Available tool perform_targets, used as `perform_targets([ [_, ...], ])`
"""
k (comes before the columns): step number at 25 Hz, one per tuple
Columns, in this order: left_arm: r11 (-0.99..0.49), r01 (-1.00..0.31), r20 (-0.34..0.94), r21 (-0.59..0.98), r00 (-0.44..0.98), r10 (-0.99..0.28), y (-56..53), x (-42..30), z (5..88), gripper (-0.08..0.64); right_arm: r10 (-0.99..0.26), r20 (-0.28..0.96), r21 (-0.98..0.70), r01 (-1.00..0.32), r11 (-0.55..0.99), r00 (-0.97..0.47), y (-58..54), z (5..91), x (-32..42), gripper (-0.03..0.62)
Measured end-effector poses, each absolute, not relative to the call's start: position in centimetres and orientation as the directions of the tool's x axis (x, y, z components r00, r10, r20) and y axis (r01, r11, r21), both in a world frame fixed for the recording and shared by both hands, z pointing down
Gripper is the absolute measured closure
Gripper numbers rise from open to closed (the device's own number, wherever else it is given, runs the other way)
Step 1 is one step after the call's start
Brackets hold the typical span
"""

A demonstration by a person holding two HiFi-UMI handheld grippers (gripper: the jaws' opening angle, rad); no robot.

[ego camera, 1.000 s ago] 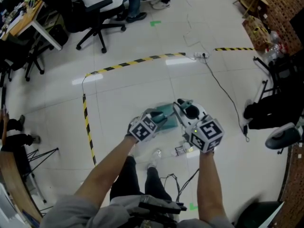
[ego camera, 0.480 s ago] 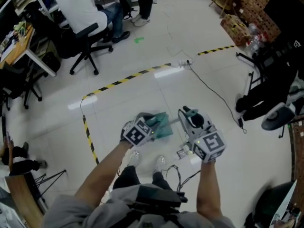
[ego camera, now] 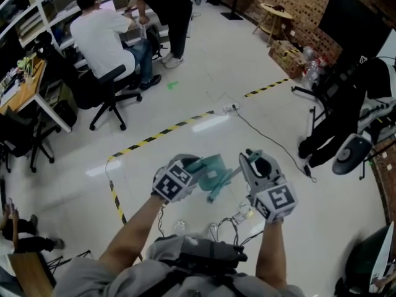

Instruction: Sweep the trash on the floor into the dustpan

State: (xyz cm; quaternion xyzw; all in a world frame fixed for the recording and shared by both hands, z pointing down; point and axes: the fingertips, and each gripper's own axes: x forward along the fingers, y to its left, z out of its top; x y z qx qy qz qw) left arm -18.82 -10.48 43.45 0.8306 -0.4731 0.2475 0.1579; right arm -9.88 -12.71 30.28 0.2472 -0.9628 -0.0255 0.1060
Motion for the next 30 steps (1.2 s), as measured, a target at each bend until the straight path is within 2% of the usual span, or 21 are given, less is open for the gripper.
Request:
perform_targets([
  [6, -0.521, -0.853, 0.518, 0.029, 0.459, -0.722, -10.9, -19.4, 42.1, 0.448, -0.526, 0.186, 0.129, -0.511, 0.850, -0.830, -12.0, 30.0, -9.8, 0.508],
  [18, -0.578, -0.815, 0.540, 0.024, 0.498, -0.679, -11.2, -18.5, 43.1, 0.448, -0.599, 0.181, 0.126, -0.586, 0.801, -0.780, -11.5, 30.6, -7.9, 0.509],
  [22, -0.631, -0.776, 0.550, 0.011, 0.532, -0.644, -11.1, -17.7, 44.2, 0.448, -0.657, 0.229, 0.109, -0.652, 0.751, -0.718, -10.9, 32.1, -6.1, 0.511],
  [30, -0.749, -0.663, 0.625, 0.007, 0.587, -0.514, -12.2, -13.8, 47.6, 0.448, -0.796, 0.239, 0.080, -0.806, 0.587, -0.556, -10.1, 33.6, 1.7, 0.511],
])
